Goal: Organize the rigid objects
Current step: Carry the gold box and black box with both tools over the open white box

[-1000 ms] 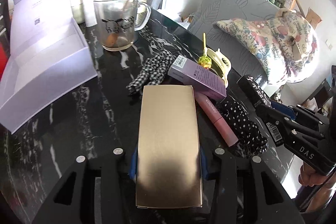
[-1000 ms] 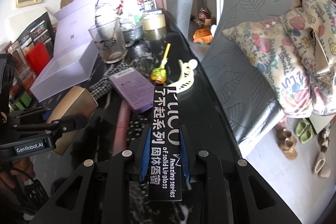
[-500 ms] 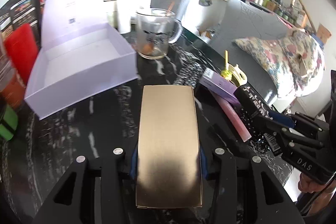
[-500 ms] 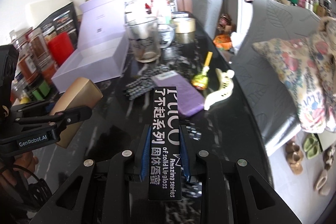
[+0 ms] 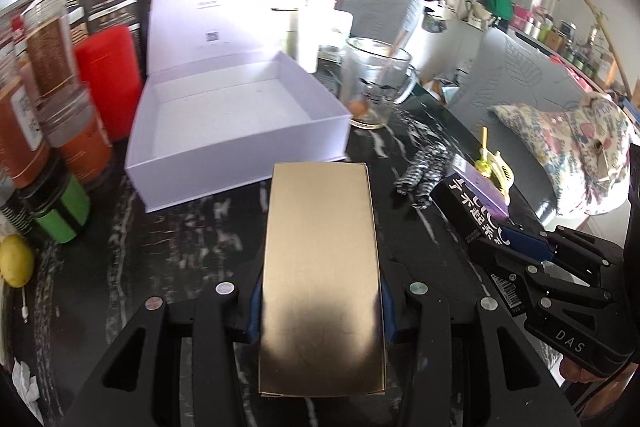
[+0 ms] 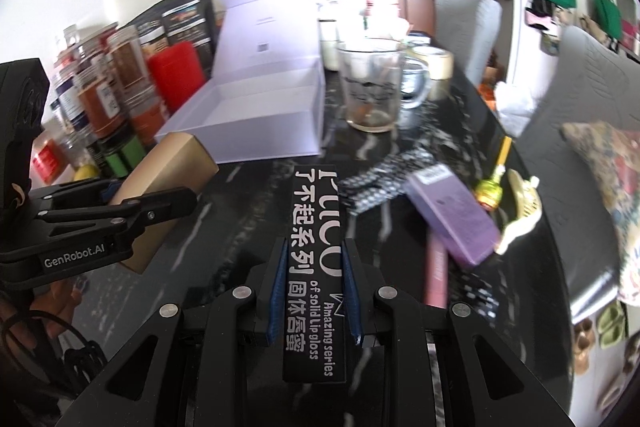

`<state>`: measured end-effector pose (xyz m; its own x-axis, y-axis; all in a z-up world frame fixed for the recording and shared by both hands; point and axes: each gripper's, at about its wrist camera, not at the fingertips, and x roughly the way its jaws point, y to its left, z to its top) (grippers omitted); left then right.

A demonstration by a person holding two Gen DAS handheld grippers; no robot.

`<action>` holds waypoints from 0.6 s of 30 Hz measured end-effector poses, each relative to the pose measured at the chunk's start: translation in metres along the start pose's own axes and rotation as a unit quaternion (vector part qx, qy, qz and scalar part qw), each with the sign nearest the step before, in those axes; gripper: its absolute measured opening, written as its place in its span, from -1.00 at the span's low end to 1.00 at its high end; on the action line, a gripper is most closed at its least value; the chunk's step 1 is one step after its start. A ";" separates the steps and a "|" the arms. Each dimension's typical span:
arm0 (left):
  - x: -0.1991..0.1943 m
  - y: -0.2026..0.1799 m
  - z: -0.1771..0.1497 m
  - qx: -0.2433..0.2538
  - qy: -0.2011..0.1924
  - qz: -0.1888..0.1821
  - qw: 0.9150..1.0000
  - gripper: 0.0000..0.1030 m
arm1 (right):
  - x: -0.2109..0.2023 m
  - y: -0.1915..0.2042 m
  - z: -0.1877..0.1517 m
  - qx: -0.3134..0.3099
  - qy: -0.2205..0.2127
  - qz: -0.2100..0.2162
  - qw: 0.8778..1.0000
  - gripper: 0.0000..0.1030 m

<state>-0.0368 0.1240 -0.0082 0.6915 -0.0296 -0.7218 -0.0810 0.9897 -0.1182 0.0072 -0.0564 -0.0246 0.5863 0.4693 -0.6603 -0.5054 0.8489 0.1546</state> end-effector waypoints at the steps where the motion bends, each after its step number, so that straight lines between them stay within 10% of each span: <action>1: -0.001 0.002 0.000 -0.003 -0.002 0.003 1.000 -0.16 | 0.002 0.004 0.002 -0.004 0.001 0.004 1.000 -0.51; 18: -0.017 0.041 0.029 -0.026 -0.031 0.040 0.998 -0.16 | 0.016 0.053 0.042 -0.072 -0.014 0.056 0.996 -0.51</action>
<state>-0.0312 0.1695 0.0192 0.7246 0.0586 -0.6867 -0.1726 0.9801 -0.0985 0.0162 0.0067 0.0034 0.5375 0.5671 -0.6241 -0.6525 0.7485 0.1182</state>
